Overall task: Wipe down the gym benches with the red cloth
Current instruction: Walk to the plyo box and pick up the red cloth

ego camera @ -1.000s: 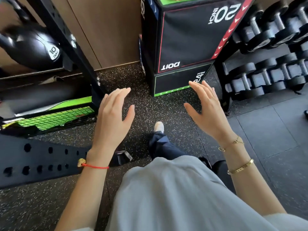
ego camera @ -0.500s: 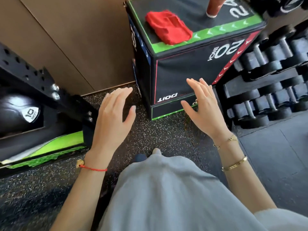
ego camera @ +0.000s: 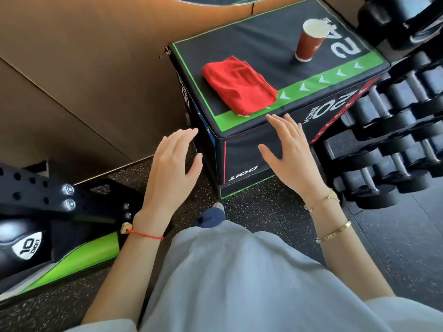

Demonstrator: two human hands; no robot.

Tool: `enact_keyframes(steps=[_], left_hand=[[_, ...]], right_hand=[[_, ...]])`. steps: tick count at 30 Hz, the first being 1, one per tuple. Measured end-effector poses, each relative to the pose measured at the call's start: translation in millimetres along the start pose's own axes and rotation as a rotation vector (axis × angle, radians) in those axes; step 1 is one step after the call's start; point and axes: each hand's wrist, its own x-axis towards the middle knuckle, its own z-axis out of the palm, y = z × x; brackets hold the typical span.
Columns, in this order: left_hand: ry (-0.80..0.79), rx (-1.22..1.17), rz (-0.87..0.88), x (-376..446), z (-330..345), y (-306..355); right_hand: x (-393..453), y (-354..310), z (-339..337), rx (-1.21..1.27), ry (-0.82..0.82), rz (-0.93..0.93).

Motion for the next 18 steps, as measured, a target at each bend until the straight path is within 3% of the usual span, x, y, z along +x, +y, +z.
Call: enact_keyframes(steps=[10,18], left_hand=[[-0.020,0.017,0.061,99.0,15.4,-29.9],[0.013,0.017,0.004,146.0,58.3,-28.5]], right_hand=[[101.2,12.6,22.2,-0.030,0.029,-0.009],[180.1,38.0,34.7,-0.094,-0.102,0.044]])
